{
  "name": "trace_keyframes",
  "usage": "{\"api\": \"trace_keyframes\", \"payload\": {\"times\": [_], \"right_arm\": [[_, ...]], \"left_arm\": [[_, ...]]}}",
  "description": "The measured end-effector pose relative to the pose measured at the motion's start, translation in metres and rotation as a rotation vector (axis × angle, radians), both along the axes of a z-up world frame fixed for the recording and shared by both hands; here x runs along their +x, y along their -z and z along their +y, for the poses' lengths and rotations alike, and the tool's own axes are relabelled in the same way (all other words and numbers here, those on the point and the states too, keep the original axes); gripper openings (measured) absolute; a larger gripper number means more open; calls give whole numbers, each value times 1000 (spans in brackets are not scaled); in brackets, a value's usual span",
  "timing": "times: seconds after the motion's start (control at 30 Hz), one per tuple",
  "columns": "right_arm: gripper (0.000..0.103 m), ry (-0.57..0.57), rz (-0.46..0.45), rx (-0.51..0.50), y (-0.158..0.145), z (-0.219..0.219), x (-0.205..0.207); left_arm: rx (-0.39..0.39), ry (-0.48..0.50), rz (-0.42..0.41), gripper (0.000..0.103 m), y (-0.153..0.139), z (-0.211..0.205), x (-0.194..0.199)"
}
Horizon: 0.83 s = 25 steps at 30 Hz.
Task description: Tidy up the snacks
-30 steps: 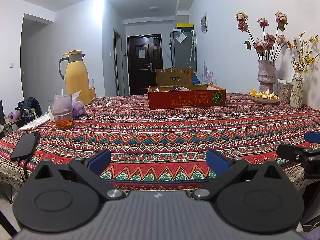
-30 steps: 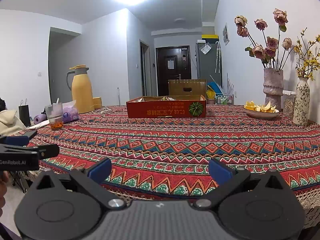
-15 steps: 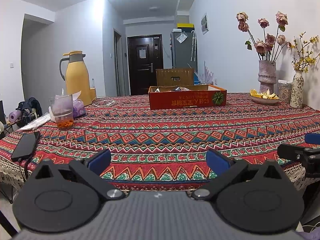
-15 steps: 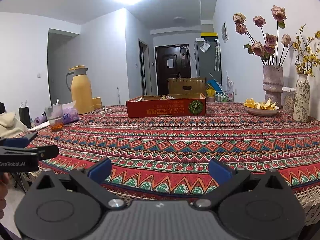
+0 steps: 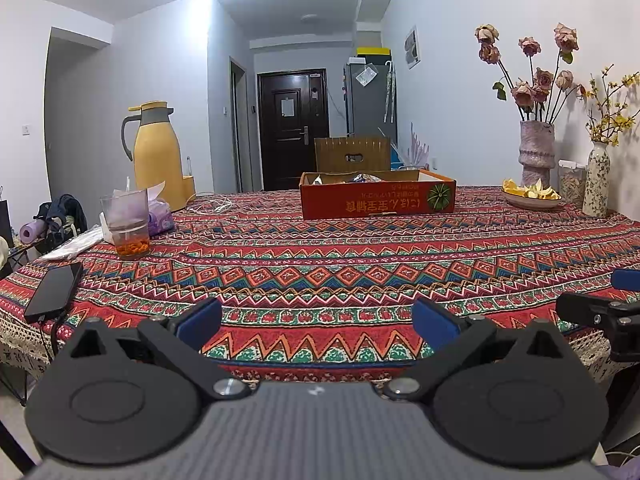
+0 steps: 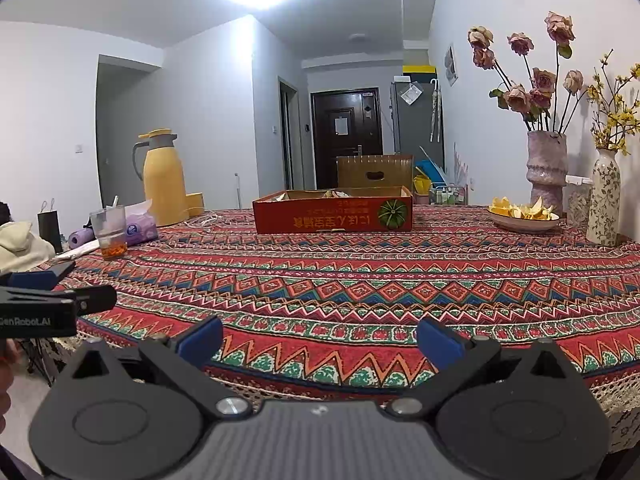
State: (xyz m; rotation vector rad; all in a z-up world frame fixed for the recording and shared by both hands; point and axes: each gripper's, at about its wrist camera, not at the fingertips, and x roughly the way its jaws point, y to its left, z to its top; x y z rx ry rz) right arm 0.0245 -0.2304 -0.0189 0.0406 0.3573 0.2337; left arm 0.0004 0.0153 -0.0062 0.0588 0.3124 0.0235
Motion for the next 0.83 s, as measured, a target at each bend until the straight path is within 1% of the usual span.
{"api": "trace_keyframes", "payload": {"times": [0.6,0.83], "right_arm": [[103,5,10,8,1,-1,1],[103,7,4,-7,-3,-1,7]], "left_arm": [[13,12,-14,103,-1,-3,-3],[-7,0,-18,103,-4,-2,2]]}}
